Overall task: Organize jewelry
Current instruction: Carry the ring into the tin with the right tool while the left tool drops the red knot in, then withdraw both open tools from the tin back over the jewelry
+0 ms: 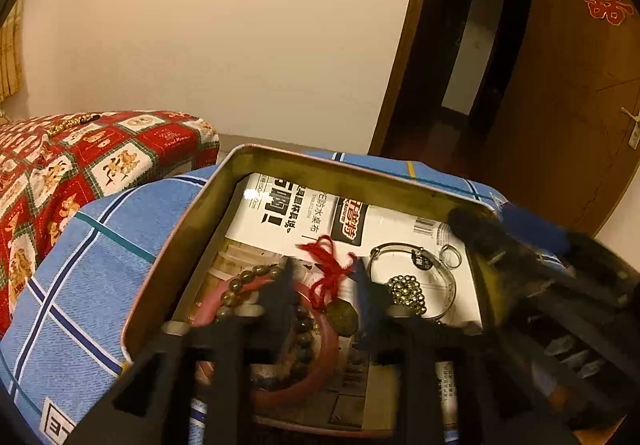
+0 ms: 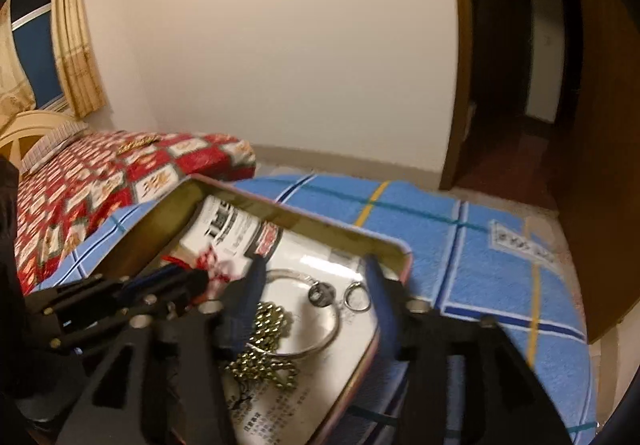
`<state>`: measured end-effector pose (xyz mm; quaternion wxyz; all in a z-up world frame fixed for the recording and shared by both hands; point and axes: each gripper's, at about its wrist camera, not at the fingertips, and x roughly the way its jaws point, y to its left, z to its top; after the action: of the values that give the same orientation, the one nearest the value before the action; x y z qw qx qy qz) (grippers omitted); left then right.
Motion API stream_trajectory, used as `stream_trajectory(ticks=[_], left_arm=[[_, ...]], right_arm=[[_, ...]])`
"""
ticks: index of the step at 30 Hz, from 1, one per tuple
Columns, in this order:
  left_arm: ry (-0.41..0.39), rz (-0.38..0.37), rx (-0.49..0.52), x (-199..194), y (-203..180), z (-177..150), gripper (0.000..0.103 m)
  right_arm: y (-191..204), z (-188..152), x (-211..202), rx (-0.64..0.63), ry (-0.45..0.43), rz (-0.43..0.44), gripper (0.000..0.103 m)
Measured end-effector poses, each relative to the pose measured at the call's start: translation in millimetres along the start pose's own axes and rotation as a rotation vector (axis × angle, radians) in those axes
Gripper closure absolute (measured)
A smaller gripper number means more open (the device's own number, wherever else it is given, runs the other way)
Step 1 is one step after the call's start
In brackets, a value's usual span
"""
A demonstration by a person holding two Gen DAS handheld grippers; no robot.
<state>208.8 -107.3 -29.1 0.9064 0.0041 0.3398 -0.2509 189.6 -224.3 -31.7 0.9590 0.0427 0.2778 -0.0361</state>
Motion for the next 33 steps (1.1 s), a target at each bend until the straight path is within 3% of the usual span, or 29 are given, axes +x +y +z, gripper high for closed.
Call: stream_trajectory(ticks=[1, 2, 4, 8, 11, 17, 29, 33], left_arm=[[-0.02, 0.001, -0.006, -4.1, -0.5, 0.1, 0.04], [-0.055, 0.003, -0.016, -11.2, -0.8, 1.1, 0.036], [-0.095, 0.001, -0.023, -23.1, -0.8, 4.7, 0.036], [-0.155, 0.027, -0.041, -46.5, 3.2, 9.6, 0.035], [-0.168, 0.046, -0.049, -63.8, 6.4, -0.1, 0.035], [-0.179, 0.096, -0.026, -98.0, 12.9, -29.4, 0.035], [-0.142, 0.177, -0.04, -144.7, 31.5, -88.1, 0.035], [-0.124, 0.167, -0.085, -156.4, 42.3, -100.1, 0.035]], right_arm=[[-1.3, 0.7, -5.0, 0.011, -0.027, -0.005, 0.033], [-6.7, 2.1, -15.5, 0.042, -0.078, -0.004, 0.029], [-19.1, 4.0, -35.5, 0.107, -0.183, -0.031, 0.019], [-38.9, 3.0, -58.3, 0.194, -0.297, -0.132, 0.019], [-51.9, -0.8, -67.6, 0.259, -0.328, -0.203, 0.019], [-55.0, -16.6, -76.4, 0.334, -0.242, -0.144, 0.019], [-15.7, -51.1, -102.7, 0.259, -0.152, -0.057, 0.019], [-6.4, -57.5, -106.2, 0.225, -0.14, -0.013, 0.019]])
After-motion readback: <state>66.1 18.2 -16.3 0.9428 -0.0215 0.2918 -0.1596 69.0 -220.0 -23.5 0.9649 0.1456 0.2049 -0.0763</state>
